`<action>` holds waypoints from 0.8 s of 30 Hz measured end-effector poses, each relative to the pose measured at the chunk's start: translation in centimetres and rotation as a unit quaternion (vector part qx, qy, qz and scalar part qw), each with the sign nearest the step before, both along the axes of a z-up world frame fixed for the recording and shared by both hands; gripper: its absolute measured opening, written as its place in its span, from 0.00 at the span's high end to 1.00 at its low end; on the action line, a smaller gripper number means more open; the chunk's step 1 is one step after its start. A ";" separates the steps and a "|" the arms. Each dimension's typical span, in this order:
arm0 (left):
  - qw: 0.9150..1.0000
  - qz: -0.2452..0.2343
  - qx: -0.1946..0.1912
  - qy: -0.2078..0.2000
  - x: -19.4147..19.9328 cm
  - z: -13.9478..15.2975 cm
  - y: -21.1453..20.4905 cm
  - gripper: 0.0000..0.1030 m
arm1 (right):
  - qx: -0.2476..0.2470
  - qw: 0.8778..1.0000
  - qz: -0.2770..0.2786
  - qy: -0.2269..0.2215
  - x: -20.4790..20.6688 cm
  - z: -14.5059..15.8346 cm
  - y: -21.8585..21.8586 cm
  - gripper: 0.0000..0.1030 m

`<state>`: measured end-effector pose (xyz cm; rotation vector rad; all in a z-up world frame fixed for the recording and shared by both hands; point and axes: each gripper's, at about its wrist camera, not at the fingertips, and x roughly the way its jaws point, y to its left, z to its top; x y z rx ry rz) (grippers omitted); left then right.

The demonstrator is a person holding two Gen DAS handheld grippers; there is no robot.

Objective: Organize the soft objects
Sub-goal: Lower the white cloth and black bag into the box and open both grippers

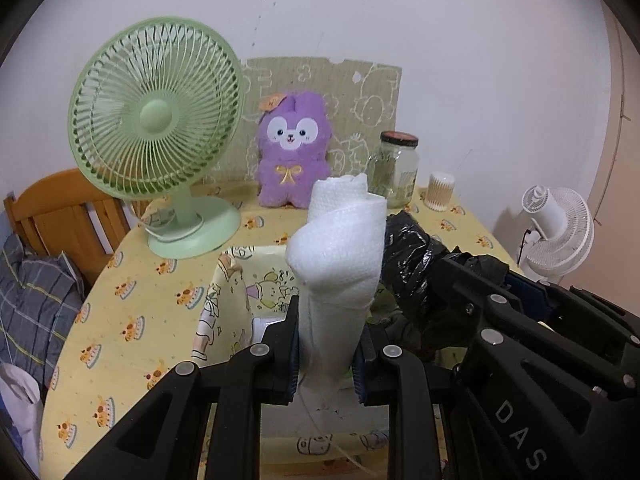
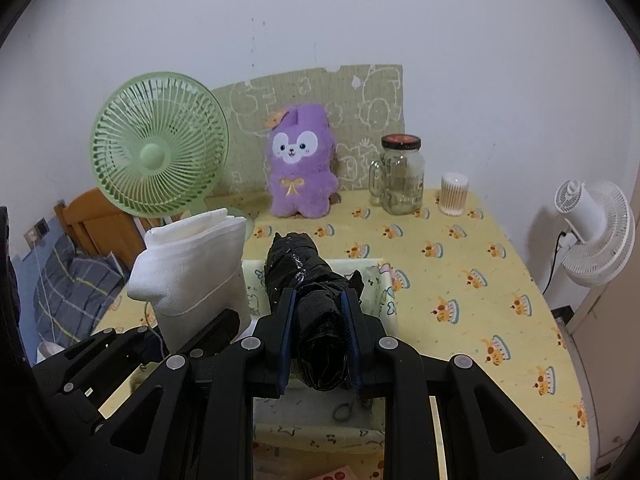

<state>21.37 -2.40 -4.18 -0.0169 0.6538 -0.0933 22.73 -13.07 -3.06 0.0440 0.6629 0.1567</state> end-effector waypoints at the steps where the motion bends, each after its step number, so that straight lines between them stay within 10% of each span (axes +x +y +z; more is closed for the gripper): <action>1: 1.000 -0.001 -0.001 0.005 0.2 -0.2 0.0 0.81 | -0.001 1.000 -0.002 0.001 0.1 -0.2 0.0 0.75; 9: 1.000 0.003 0.001 0.029 1.4 -1.6 0.2 0.39 | 0.007 1.000 -0.002 0.017 1.6 -1.8 0.1 0.75; 20: 0.999 0.029 0.009 0.038 1.8 -2.0 1.2 0.26 | 0.026 0.999 0.026 0.028 2.8 -2.9 0.9 0.75; 24: 0.999 0.026 0.007 0.037 1.4 -1.8 1.2 0.21 | 0.038 0.998 0.034 0.033 2.9 -3.0 0.8 0.47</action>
